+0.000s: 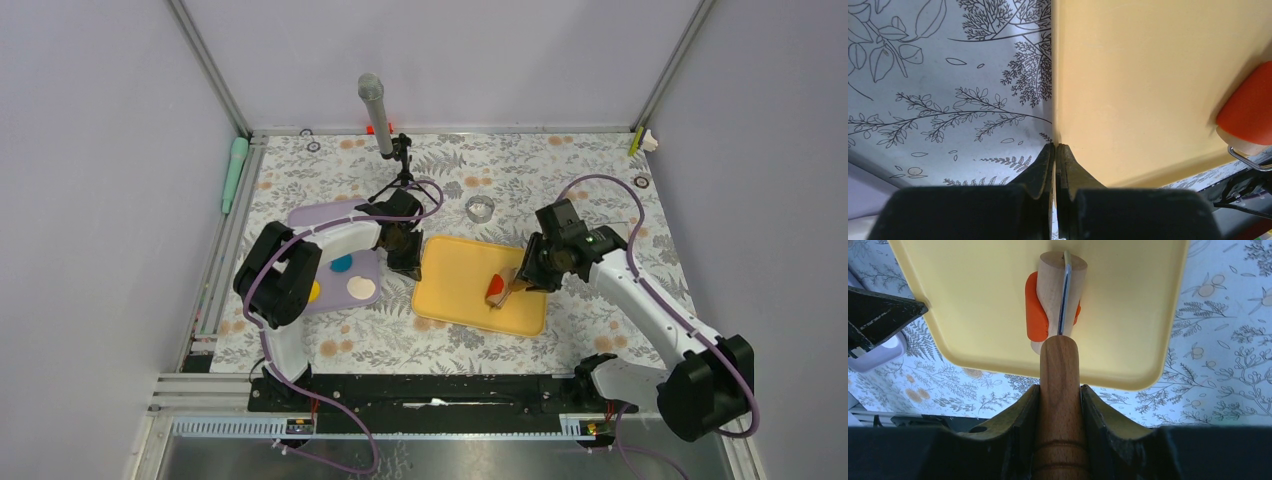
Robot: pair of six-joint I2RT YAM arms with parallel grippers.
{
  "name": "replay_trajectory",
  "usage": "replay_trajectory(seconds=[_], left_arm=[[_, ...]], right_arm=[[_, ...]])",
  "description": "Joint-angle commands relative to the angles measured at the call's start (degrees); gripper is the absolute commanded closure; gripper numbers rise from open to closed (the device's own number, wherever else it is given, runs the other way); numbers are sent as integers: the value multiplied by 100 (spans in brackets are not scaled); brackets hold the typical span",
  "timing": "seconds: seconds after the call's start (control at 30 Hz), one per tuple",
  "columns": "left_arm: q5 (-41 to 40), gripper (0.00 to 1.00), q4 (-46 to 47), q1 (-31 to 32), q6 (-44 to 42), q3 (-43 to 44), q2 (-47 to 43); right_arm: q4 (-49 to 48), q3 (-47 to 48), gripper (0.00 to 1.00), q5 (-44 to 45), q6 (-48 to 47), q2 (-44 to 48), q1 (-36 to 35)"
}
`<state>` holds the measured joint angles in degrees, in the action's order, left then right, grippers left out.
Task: Roll out the dumpling wrappers from the dough
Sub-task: Flatten out the dough on the work surface.
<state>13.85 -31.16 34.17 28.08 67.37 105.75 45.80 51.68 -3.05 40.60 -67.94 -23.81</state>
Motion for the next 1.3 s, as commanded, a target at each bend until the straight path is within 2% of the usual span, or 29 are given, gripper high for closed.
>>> replay_trajectory(seconds=[0.0,0.27,0.6,1.27], left_arm=[[-400,100,-239,-16,-144,29,-76],[-417,100,-292,-16,-109,60,-91],[-422,100,-312,-16,-169,83,-77],[-425,100,-182,-60,-144,-114,-194]], right_arm=[[-28,-506,100,360,-373,-1165,0],[-95,-94,100,318,-490,-1378,7],[485,-752,100,484,-286,-161,401],[1526,-277,100,997,-136,347,439]])
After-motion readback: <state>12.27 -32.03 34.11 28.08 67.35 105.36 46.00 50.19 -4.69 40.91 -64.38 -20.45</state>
